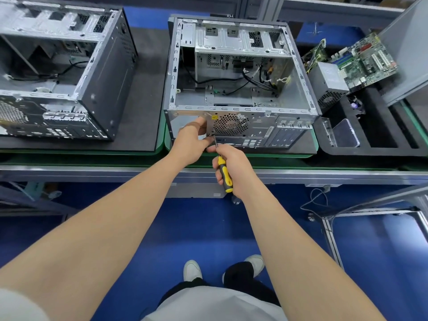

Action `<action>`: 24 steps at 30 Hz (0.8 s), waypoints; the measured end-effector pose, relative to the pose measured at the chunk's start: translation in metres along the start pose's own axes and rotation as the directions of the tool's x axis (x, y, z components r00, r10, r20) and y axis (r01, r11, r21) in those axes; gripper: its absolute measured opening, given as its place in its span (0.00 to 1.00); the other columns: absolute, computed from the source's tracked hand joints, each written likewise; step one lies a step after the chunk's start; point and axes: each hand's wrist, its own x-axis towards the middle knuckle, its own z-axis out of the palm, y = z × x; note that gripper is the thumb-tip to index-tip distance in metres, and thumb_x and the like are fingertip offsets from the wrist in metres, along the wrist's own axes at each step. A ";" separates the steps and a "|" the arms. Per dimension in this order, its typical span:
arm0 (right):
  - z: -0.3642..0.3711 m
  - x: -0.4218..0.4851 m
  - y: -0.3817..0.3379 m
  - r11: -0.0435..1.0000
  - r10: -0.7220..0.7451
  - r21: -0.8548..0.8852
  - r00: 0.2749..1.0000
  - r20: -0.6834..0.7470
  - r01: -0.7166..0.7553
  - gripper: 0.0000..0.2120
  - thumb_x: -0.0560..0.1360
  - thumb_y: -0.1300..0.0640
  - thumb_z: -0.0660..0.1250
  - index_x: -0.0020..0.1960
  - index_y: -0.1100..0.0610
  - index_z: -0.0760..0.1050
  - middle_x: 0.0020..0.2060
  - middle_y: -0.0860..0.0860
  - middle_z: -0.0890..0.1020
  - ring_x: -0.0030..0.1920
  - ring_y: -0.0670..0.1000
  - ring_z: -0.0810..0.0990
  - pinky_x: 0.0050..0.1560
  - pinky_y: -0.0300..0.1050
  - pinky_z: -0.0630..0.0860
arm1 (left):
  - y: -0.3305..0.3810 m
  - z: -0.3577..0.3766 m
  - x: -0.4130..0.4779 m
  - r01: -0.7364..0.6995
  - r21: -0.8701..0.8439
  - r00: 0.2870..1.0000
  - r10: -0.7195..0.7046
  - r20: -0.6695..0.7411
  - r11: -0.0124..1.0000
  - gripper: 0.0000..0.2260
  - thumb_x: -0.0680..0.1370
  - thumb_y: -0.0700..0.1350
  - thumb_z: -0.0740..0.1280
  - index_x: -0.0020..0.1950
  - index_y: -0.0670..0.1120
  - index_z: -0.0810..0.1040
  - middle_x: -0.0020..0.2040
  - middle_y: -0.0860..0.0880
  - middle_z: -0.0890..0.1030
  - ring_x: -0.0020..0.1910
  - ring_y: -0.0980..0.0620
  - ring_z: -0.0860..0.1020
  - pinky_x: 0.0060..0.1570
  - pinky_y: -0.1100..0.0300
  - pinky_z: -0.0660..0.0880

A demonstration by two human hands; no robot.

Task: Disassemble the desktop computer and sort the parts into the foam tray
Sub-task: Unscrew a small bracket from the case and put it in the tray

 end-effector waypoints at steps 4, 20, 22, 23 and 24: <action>-0.002 0.000 0.003 0.996 -0.093 -0.011 0.996 0.011 0.094 0.12 0.85 0.54 0.61 0.58 0.54 0.82 0.36 0.54 0.80 0.26 0.51 0.74 0.27 0.43 0.73 | 0.000 -0.001 0.000 0.014 0.003 1.000 -0.014 0.020 1.000 0.19 0.79 0.42 0.71 0.69 0.48 0.75 0.65 0.48 0.81 0.67 0.48 0.77 0.67 0.46 0.75; 0.009 -0.004 0.016 0.817 0.042 0.531 0.941 0.335 -0.225 0.15 0.88 0.45 0.57 0.56 0.56 0.75 0.29 0.49 0.72 0.20 0.43 0.61 0.17 0.36 0.58 | 0.006 -0.008 -0.005 0.086 -0.234 0.990 -0.057 0.127 0.968 0.17 0.79 0.39 0.69 0.68 0.45 0.75 0.63 0.47 0.81 0.64 0.49 0.78 0.68 0.45 0.74; 0.011 -0.002 0.010 0.840 0.053 0.506 0.958 0.283 -0.196 0.15 0.88 0.48 0.57 0.54 0.57 0.75 0.27 0.50 0.70 0.19 0.44 0.59 0.17 0.37 0.55 | 0.007 -0.008 -0.005 0.108 -0.262 0.988 -0.074 0.138 0.959 0.16 0.77 0.35 0.67 0.65 0.43 0.75 0.57 0.42 0.82 0.56 0.44 0.80 0.62 0.40 0.77; 0.012 -0.002 0.008 0.861 0.052 0.481 0.969 0.241 -0.166 0.14 0.89 0.49 0.56 0.54 0.57 0.75 0.28 0.50 0.69 0.19 0.44 0.58 0.17 0.38 0.54 | 0.007 -0.008 -0.004 0.117 -0.274 0.986 -0.079 0.146 0.955 0.16 0.76 0.33 0.66 0.63 0.42 0.75 0.55 0.39 0.82 0.53 0.43 0.80 0.60 0.38 0.77; 0.014 -0.002 0.007 0.893 0.043 0.432 0.981 0.188 -0.122 0.14 0.89 0.50 0.56 0.55 0.57 0.74 0.28 0.50 0.69 0.20 0.45 0.58 0.18 0.38 0.54 | 0.007 -0.009 -0.003 0.124 -0.277 0.985 -0.084 0.152 0.953 0.17 0.74 0.32 0.66 0.62 0.42 0.76 0.54 0.37 0.81 0.51 0.42 0.79 0.58 0.36 0.76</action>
